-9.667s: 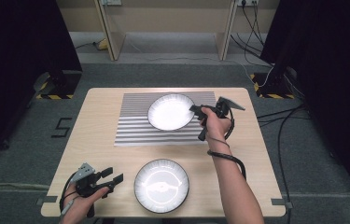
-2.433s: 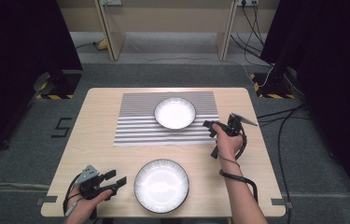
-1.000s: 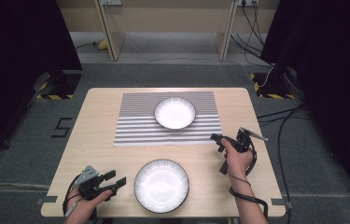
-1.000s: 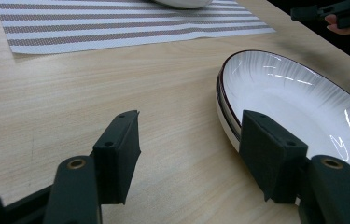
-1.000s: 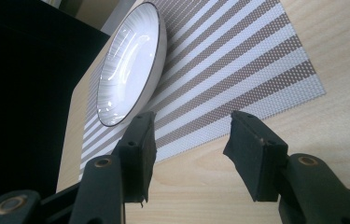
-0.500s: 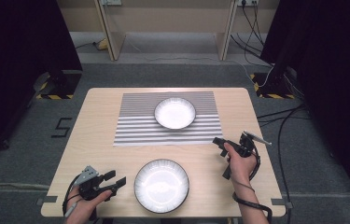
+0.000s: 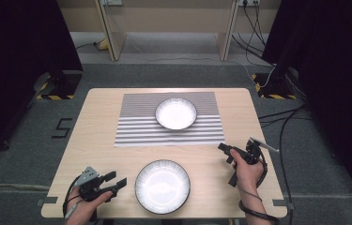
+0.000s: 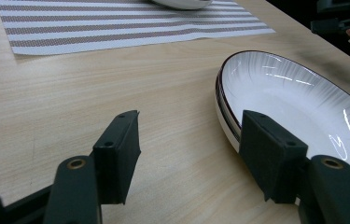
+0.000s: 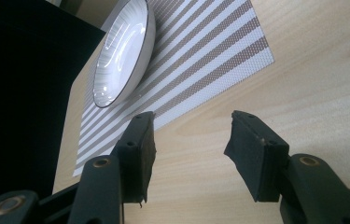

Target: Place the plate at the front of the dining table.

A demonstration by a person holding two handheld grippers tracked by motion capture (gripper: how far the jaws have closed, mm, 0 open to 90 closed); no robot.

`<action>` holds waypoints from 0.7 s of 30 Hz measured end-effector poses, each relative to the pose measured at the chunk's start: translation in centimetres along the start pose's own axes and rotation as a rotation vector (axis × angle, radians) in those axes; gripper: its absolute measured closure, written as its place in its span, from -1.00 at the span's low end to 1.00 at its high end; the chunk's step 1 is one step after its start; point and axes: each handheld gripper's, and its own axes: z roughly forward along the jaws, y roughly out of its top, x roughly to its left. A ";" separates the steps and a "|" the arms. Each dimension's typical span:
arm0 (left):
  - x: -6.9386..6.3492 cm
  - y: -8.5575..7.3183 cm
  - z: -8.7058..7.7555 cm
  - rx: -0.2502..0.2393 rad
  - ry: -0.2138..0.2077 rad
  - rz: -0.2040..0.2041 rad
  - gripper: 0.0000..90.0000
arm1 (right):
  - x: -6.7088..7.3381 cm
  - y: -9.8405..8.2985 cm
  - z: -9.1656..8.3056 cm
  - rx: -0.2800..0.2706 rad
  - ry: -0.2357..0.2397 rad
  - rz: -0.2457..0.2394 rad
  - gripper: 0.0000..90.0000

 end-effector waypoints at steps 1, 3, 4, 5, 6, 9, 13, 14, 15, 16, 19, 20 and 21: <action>0.0 0.0 0.0 0.000 0.000 0.000 -0.16 | 0.0 0.0 0.0 0.000 0.000 0.000 0.12; 0.0 0.0 0.0 0.000 0.001 0.001 -0.16 | -0.3 -0.2 -0.3 0.005 0.006 0.007 0.12; 0.0 0.0 0.0 0.001 0.002 0.001 -0.16 | -0.3 -0.4 -0.5 0.001 0.015 0.021 0.12; 0.0 0.0 0.0 0.001 0.002 0.001 -0.16 | -0.4 -0.4 -0.6 -0.001 0.009 0.008 0.12; 0.1 -0.1 0.0 0.002 0.004 -0.001 -0.16 | -0.4 -0.4 -0.6 -0.001 0.009 0.008 0.12; 0.1 -0.1 -0.1 0.003 0.004 0.000 -0.16 | -0.8 -0.6 -1.0 0.004 0.011 0.024 0.12; 0.1 0.0 -0.1 0.000 0.004 -0.003 -0.16 | -1.2 -1.0 -1.4 0.000 0.005 0.019 0.12; 0.1 0.0 -0.1 0.000 0.004 -0.003 -0.16 | -1.2 -1.0 -1.4 0.000 0.005 0.019 0.12; 0.1 0.0 -0.1 0.000 0.005 -0.002 -0.16 | -1.2 -1.0 -1.5 -0.001 0.007 0.021 0.12; 0.1 -0.1 -0.1 -0.001 0.004 -0.002 -0.16 | -1.3 -1.2 -1.7 -0.006 0.002 0.015 0.12; 0.1 -0.1 -0.1 0.000 0.003 -0.003 -0.16 | -1.3 -1.4 -1.9 -0.011 0.002 0.016 0.12; 0.1 -0.1 -0.1 0.001 0.002 -0.004 -0.16 | -1.5 -1.5 -2.1 -0.008 0.000 0.012 0.12; 0.1 -0.1 -0.1 0.001 0.002 -0.004 -0.16 | -1.5 -1.5 -2.1 -0.008 0.000 0.012 0.12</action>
